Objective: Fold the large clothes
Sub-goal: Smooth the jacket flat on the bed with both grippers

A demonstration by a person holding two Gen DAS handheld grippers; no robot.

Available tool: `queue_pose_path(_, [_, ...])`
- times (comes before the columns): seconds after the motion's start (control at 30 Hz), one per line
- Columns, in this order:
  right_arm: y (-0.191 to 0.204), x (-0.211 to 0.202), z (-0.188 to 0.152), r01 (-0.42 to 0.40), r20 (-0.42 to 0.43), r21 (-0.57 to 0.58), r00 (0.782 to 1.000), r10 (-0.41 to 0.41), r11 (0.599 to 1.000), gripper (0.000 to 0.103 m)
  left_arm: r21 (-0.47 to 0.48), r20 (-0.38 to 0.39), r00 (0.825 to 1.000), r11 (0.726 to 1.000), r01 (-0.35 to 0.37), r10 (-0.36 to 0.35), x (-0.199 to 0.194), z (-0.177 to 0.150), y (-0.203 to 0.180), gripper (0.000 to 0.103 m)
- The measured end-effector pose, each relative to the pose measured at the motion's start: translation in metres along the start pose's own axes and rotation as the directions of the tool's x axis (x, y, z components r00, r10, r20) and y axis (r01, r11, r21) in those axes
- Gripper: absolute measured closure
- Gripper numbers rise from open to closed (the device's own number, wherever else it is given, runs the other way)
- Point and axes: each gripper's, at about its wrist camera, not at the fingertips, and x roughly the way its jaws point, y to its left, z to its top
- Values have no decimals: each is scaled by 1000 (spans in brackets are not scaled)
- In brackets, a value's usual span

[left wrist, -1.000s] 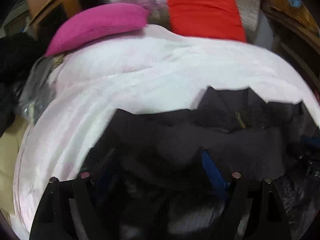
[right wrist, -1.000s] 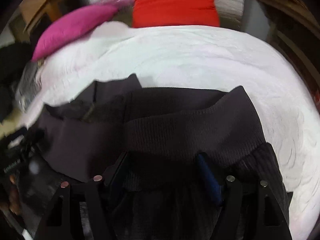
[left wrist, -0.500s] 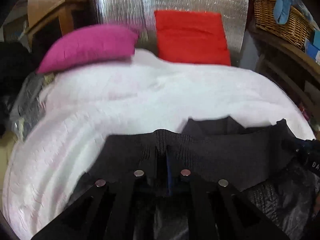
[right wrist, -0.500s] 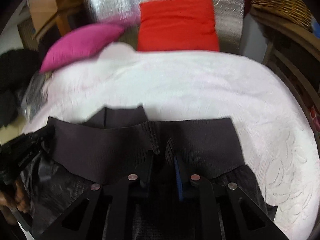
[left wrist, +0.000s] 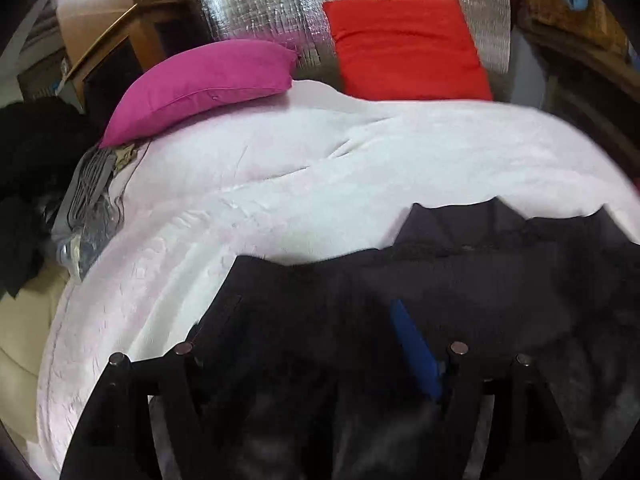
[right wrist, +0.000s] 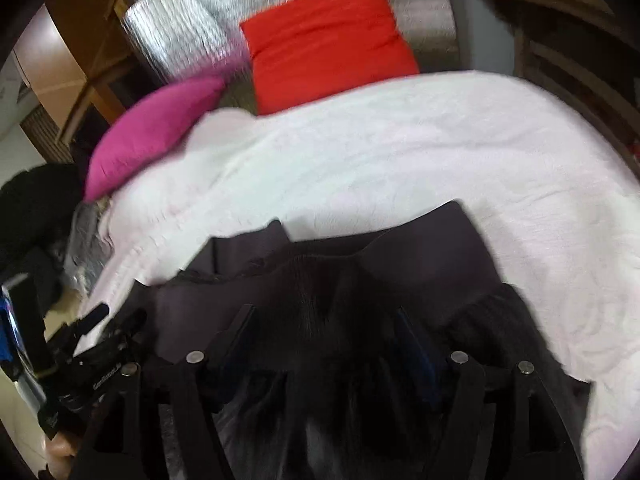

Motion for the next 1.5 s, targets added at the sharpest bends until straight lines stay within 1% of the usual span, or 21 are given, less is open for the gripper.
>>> queue_pose_path(0.13, [-12,-37,-8,-21,34,36,999,20,999,30,-44,3,1000,999,15,-15,-35,-20,26,26])
queue_pose_path(0.2, [-21,-53,-18,-15,36,45,999,13,999,30,-53,-4,1000,999,-4,4,-46,-33,35,24])
queue_pose_path(0.33, [-42,-78,-49,-34,43,67,999,31,997,30,-31,-11,999,999,-33,33,-62,-63,51,24])
queue_pose_path(0.43, [-47,-88,-68,-37,44,67,998,34,997,30,-27,-12,999,998,-53,53,-73,-96,62,24])
queue_pose_path(0.53, [-46,-95,-85,-70,36,63,997,68,996,30,-13,-53,997,998,-61,60,-69,-120,60,24])
queue_pose_path(0.6, [-42,-92,-94,-69,6,52,998,69,996,30,18,-30,995,996,-91,91,-69,-126,54,21])
queue_pose_path(0.63, [-39,-87,-100,-58,-27,48,998,60,997,30,41,-18,993,993,-113,114,-68,-127,50,19])
queue_pose_path(0.67, [-38,-77,-106,-41,-84,44,996,44,998,30,70,-6,992,989,-127,128,-67,-129,47,19])
queue_pose_path(0.73, [-36,-68,-110,-5,-113,15,994,6,1000,30,75,0,993,990,-118,118,-67,-129,48,18])
queue_pose_path(0.77, [-33,-69,-109,4,-106,-4,994,-5,1000,30,72,-2,994,992,-108,109,-68,-129,49,18])
queue_pose_path(0.83, [-31,-78,-105,-9,-78,4,997,9,1000,30,64,-7,996,994,-92,93,-67,-129,52,18])
queue_pose_path(0.9, [-35,-90,-98,-47,-8,45,999,47,998,30,63,-7,996,994,-84,85,-67,-130,53,18])
queue_pose_path(0.97, [-35,-101,-91,-64,59,54,996,61,996,30,75,0,996,993,-87,87,-66,-130,52,18])
queue_pose_path(1.03, [-34,-106,-84,-13,114,55,994,7,998,30,79,3,996,993,-84,84,-66,-131,52,18])
queue_pose_path(1.07, [-36,-104,-81,14,123,70,992,-22,997,31,80,4,997,993,-82,82,-65,-130,52,18])
queue_pose_path(1.13, [-45,-88,-76,45,72,109,996,-53,993,36,82,5,997,994,-77,77,-64,-130,52,17])
queue_pose_path(1.2, [-58,-57,-76,102,-51,150,994,-96,983,43,84,8,997,994,-72,71,-64,-131,53,17])
queue_pose_path(1.23, [-62,-46,-77,115,-93,164,991,-100,980,43,84,8,998,994,-70,70,-64,-131,53,17])
queue_pose_path(1.33, [-62,-47,-72,107,-78,164,992,-96,981,43,87,6,998,994,-65,65,-63,-130,54,17])
queue_pose_path(1.43, [-56,-64,-72,93,-12,171,996,-92,981,43,89,7,998,994,-68,67,-63,-131,54,17])
queue_pose_path(1.5, [-44,-76,-70,77,55,128,995,-84,989,43,92,8,998,993,-70,69,-64,-131,54,17])
